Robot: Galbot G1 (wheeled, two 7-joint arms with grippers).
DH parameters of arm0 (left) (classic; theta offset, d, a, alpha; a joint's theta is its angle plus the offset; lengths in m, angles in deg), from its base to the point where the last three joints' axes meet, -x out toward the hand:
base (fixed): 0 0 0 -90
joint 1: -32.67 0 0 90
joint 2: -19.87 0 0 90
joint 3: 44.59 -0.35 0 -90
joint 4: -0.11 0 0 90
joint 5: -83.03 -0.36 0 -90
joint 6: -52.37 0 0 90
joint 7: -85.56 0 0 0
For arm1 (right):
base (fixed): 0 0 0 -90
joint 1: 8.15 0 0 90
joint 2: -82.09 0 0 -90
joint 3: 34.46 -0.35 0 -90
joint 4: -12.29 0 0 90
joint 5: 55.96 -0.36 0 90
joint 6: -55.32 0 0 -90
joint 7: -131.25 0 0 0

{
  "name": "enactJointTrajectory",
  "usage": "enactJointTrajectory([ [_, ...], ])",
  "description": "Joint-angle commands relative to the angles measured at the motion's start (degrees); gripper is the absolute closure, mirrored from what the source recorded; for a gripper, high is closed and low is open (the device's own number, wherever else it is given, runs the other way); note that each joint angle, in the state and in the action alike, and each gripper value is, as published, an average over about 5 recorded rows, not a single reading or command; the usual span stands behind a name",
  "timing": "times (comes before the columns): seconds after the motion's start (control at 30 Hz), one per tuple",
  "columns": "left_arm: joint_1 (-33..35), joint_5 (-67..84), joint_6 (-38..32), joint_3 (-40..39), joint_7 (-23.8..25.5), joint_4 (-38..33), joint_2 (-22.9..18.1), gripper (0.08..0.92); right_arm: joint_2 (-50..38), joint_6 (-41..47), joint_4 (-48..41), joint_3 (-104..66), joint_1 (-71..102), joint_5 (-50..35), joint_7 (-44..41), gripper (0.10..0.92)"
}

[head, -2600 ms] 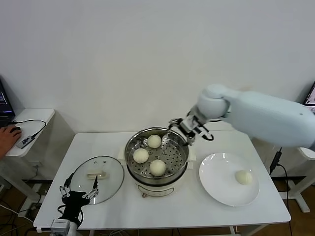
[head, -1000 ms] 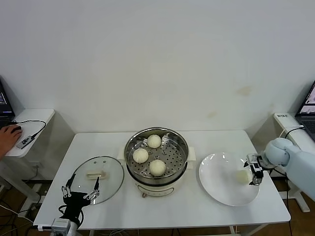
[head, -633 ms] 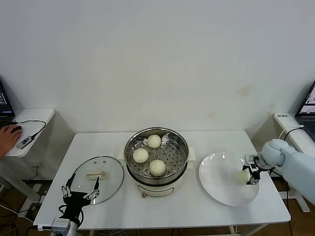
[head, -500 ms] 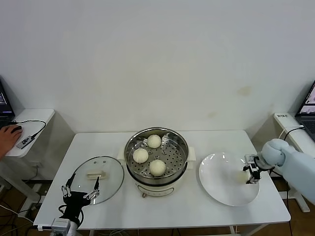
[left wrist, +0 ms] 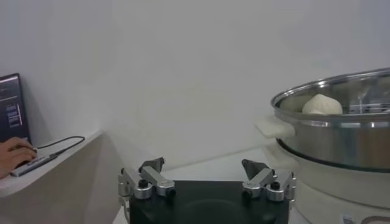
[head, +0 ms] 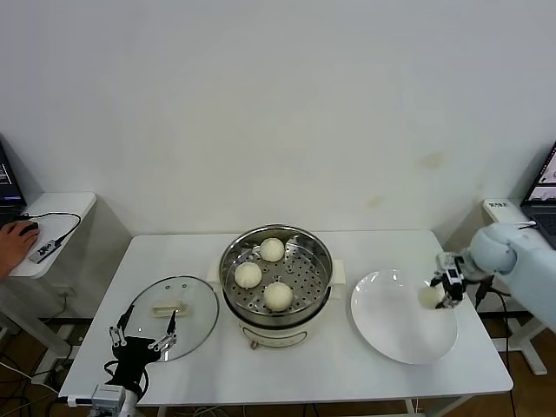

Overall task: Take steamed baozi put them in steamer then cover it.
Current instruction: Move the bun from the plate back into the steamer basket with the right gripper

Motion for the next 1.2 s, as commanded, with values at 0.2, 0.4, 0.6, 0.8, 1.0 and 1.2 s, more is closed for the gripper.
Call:
enactJointTrajectory([
  [0.2,-0.4,-0.72,-0.06,-0.77,-0.04,0.41,-0.46,0.177,8.72,8.51,10.06,26.23,-39.87,-21.29,3.06,0.436],
  [0.4,-0.64,-0.48,-0.08,-0.83,-0.07,0.57,-0.52,0.177,17.23,13.53,11.64,30.21,-43.27,-32.4,6.81,0.425],
  [0.6,-0.81,-0.66,-0.23,-0.84,-0.13,1.17,-0.77,0.177,23.35,16.65,10.26,30.56,-38.11,-39.05,11.15,0.423],
  [0.8,-0.9,-0.69,-0.26,-0.39,-0.18,1.04,-0.77,0.177,29.94,18.38,5.56,30.35,-32.27,-39.14,14.2,0.421],
  [1.0,-0.72,-1.13,-0.35,-0.1,-0.18,0.53,-1.41,0.177,33.29,20.2,2.59,31.19,-28.55,-37.08,15.45,0.415],
  [1.2,-0.52,-1.39,-0.57,0.15,-0.24,0.28,-2.02,0.177,34.67,20.17,-0.32,31.0,-25.9,-34.38,15.2,0.417],
])
